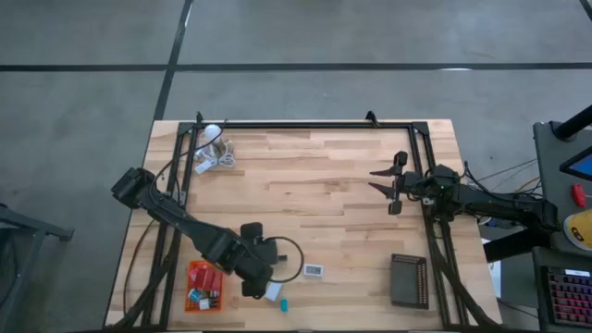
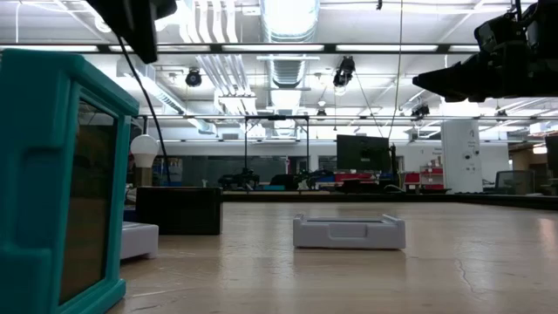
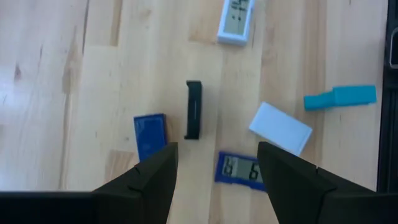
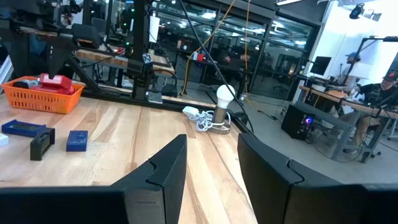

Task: Pick & Place Office items
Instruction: Put the black digital clock into the black bin

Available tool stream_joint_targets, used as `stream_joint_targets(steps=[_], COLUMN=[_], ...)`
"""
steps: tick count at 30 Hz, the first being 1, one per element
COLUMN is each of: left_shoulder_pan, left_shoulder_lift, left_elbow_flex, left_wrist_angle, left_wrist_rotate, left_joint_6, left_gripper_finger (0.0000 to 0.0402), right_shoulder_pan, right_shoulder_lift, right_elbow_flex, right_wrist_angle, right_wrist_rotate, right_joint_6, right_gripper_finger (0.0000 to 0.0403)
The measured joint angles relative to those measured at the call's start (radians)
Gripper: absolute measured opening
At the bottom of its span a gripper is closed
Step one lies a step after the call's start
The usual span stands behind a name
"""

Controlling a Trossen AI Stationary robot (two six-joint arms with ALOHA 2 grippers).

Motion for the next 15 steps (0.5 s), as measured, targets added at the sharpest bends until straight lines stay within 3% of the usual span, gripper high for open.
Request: stream_joint_targets(steps=[10,15], left_shoulder_pan=[0.083,0.120], left_shoulder_lift=[0.002,0.002], left_elbow_flex=[0.000,-0.001], left_wrist_angle=[0.074,0.091], left_wrist_rotate=[0.002,0.083], left_joint_6=[0.027,0.126], left_gripper_finger=[0.0225,0.0225], right_shoulder_pan=[0.000,0.000], right_shoulder_lift=[0.000,0.000], right_elbow_flex=[0.000,0.000], right_wrist_angle=[0.000,0.000], right_wrist_rotate=[0.000,0.000], right_joint_6=[0.000,0.000], right_gripper_finger=[0.0139,0.0139])
